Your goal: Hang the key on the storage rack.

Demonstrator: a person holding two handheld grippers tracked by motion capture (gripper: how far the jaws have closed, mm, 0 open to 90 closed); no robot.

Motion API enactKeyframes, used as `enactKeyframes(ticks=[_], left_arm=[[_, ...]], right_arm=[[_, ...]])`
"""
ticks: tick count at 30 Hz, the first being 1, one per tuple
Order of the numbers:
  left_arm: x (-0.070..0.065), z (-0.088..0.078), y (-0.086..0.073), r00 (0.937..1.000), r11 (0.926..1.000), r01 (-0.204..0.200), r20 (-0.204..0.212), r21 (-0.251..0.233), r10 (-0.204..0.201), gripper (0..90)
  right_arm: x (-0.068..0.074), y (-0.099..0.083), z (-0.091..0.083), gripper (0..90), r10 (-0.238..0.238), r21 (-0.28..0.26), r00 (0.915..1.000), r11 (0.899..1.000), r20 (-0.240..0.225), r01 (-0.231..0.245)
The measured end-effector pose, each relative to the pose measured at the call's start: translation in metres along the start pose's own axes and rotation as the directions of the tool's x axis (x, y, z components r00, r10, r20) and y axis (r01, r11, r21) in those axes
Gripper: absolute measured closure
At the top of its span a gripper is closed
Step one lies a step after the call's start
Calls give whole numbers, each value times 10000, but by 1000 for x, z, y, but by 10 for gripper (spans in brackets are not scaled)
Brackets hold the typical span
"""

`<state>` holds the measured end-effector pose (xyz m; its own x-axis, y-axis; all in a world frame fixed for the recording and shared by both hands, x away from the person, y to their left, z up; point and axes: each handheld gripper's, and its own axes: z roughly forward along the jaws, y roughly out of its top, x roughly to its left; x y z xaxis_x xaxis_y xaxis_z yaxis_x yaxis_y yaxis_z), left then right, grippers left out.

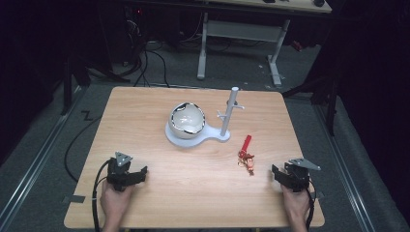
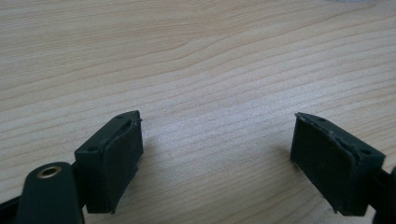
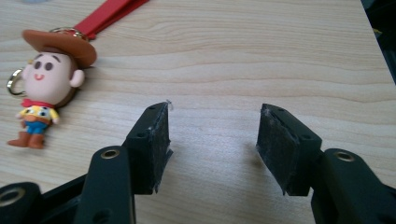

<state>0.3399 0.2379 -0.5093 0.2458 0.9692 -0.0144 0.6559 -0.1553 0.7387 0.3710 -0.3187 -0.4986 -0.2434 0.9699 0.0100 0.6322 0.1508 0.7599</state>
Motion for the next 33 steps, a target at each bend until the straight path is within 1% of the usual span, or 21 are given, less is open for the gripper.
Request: enactKeyframes(ticks=[6,18,27,30,33], left_arm=[[0,0,0,10000,10000,-2,1,1,2,172],[0,0,0,10000,10000,-1,0,1,1,172],[0,0,0,10000,10000,-2,0,1,2,172],[0,0,0,10000,10000,1,2,0,-1,172],[0,0,0,10000,10000,0,0,2,0,172]], right_arm=[[4,-1,-4,455,-76,-118,9996,9999,-259,73],[19,-1,-12,477,-227,-360,9966,9992,-786,200],[33,5,-9,478,-329,-414,9920,9987,-1218,281],[38,8,-8,479,-441,-425,9904,9983,-1309,389],[42,10,-6,479,-458,-397,9896,9984,-1362,407]])
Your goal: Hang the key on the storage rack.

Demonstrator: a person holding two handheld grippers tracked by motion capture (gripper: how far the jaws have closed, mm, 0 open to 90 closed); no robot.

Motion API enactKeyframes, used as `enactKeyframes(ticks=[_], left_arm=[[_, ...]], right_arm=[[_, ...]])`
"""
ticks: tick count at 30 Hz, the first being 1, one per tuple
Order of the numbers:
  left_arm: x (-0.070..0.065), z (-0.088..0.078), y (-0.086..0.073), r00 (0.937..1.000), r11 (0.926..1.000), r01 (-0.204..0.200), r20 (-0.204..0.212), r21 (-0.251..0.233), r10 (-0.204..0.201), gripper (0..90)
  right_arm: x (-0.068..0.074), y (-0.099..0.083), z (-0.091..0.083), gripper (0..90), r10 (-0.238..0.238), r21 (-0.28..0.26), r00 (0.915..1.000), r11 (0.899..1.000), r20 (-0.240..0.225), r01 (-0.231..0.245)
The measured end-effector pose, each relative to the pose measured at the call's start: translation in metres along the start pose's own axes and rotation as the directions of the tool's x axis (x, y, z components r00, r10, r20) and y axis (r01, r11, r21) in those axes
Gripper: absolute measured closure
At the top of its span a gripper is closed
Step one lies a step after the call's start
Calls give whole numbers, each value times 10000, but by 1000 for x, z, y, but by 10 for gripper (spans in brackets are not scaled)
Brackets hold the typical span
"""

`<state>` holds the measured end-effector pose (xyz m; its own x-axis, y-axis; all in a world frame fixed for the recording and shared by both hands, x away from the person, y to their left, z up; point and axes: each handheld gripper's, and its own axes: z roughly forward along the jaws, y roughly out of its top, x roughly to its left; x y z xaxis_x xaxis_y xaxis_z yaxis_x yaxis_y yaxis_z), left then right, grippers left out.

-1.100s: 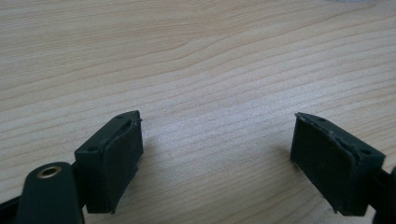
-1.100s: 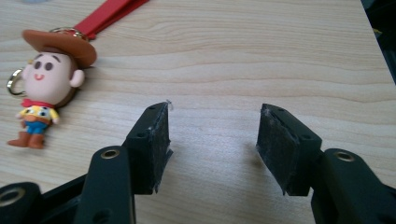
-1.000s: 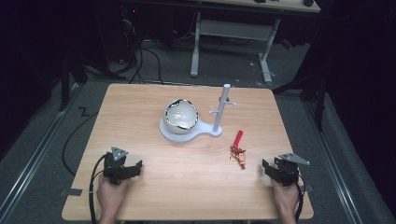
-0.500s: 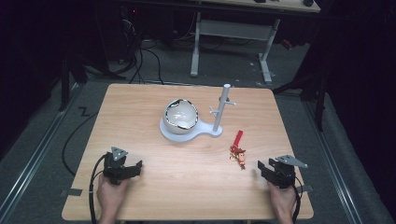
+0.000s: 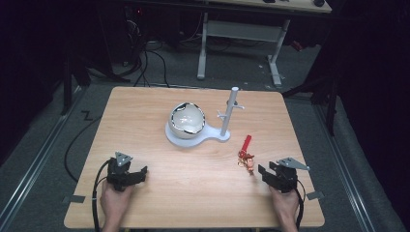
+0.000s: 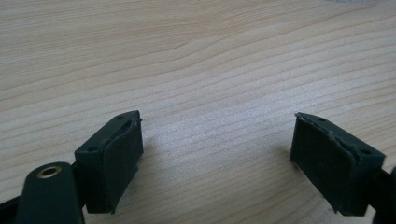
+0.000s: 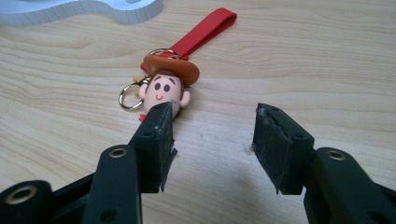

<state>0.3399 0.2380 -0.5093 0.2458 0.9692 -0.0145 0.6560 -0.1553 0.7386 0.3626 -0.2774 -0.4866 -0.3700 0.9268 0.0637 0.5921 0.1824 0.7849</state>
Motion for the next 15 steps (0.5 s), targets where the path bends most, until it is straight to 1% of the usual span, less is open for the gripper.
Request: enactKeyframes(ticks=[11,14,15], left_arm=[[0,0,0,10000,10000,0,3,-1,0,172],[0,0,0,10000,10000,-1,4,-2,1,172],[0,0,0,10000,10000,-2,2,1,2,172]], right_arm=[[10,10,11,489,20,29,9997,10000,-250,-20],[12,11,18,491,60,141,9993,9999,-358,-55],[13,11,19,493,154,200,9991,9997,-395,-146]])
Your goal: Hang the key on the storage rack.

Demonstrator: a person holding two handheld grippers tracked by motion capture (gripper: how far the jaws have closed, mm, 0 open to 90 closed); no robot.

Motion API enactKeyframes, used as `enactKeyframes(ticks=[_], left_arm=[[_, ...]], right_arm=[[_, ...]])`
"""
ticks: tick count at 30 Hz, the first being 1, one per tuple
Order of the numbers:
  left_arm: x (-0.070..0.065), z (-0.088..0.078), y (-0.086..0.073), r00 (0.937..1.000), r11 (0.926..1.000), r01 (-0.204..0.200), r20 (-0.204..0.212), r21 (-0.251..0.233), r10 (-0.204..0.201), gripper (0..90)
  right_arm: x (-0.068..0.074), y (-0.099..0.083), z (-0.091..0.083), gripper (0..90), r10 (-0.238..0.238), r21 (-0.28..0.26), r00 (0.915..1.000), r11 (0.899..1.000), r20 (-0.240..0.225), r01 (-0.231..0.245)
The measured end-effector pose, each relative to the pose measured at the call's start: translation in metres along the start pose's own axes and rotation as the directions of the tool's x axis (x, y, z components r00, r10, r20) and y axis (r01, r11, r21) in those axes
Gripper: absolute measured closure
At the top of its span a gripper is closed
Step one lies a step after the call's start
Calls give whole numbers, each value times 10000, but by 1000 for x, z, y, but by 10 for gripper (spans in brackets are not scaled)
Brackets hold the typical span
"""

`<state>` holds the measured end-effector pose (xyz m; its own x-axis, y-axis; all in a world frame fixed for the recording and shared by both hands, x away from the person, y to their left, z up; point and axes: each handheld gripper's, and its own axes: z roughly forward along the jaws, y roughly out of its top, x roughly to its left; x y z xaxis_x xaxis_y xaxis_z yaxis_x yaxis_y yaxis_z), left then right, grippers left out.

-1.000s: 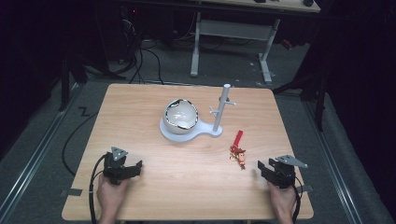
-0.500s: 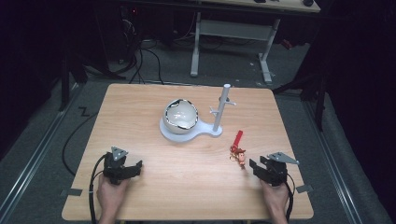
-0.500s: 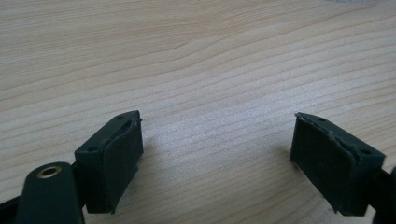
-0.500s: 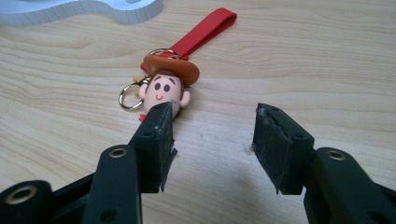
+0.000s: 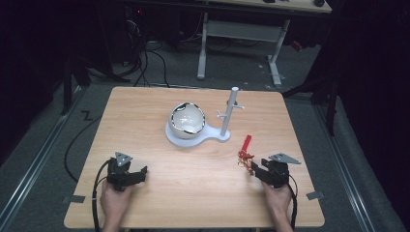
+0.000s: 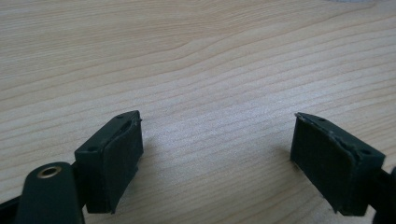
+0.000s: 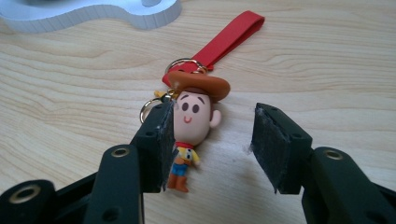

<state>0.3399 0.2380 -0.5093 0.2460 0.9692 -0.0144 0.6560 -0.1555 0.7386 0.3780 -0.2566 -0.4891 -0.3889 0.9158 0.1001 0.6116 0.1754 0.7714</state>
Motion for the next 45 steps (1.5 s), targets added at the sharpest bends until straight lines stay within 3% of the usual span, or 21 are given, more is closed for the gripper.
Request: enactKeyframes(ticks=[9,21,24,27,33,39,45], left_arm=[[0,0,0,10000,10000,-1,0,-1,1,172],[0,0,0,10000,10000,-2,1,0,2,172],[0,0,0,10000,10000,-3,1,-1,3,172],[0,0,0,10000,10000,-3,0,-1,3,172],[0,0,0,10000,10000,-2,1,-2,2,172],[0,0,0,10000,10000,-2,1,-2,2,172],[0,0,0,10000,10000,-3,2,-1,3,172]], right_arm=[[2,7,10,501,249,-8,9995,9997,-187,-250],[3,8,24,526,423,432,9985,9982,-358,-407],[5,7,26,529,347,553,9986,9979,-404,-325],[8,7,27,560,-20,606,9996,9982,-266,36],[9,7,28,633,-169,598,9994,9980,-308,187],[8,7,28,651,-75,626,9987,9980,-513,108],[9,7,28,666,-333,593,9977,9976,-586,368]])
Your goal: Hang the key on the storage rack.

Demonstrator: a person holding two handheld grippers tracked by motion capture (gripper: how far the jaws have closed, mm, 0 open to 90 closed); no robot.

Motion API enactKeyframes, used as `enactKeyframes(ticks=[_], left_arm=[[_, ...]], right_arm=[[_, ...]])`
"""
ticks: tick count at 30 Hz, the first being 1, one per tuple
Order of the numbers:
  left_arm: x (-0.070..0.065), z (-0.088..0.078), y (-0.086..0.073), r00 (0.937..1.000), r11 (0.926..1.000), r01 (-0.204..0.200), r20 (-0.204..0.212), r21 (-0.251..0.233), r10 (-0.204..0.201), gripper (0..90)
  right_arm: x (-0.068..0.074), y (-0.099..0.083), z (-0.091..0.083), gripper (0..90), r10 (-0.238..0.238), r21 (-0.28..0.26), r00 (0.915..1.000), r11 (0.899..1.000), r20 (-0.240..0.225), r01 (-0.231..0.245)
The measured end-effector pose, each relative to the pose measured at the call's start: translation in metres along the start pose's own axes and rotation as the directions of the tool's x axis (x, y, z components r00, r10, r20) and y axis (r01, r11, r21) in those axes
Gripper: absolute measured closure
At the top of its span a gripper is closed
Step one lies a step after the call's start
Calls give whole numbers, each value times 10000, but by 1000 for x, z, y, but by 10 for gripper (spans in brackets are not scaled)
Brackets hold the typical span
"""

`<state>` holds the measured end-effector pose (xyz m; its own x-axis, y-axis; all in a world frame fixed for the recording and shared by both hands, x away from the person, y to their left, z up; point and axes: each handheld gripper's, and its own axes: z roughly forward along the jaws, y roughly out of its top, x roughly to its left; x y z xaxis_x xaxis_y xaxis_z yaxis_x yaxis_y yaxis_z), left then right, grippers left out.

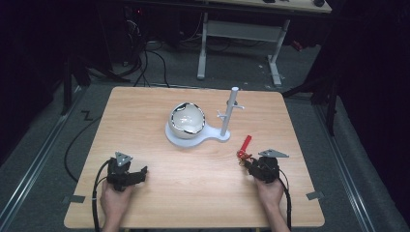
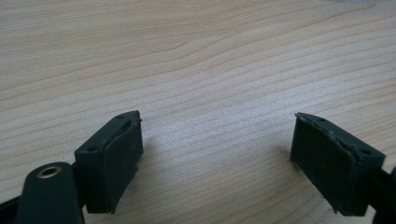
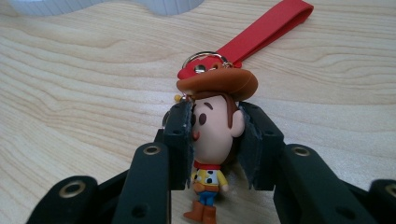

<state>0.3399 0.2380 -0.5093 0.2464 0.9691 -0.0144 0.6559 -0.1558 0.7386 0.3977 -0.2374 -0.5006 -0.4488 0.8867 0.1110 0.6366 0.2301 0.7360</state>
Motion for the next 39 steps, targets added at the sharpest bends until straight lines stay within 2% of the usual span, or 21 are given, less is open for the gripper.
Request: enactKeyframes(ticks=[7,10,24,39], left_arm=[[0,0,0,10000,10000,0,1,1,0,172],[0,0,0,10000,10000,1,1,2,-1,172],[0,0,0,10000,10000,9,12,-3,-9,172],[1,0,0,10000,10000,20,33,-3,-20,172]], right_arm=[[0,0,-2,671,-108,-163,9999,9998,-116,106],[0,2,-7,672,-128,-443,9997,9989,-207,119],[-4,4,-24,673,-148,-978,9994,9951,-309,117],[0,23,-48,674,-643,-1762,9973,9827,-343,573]])
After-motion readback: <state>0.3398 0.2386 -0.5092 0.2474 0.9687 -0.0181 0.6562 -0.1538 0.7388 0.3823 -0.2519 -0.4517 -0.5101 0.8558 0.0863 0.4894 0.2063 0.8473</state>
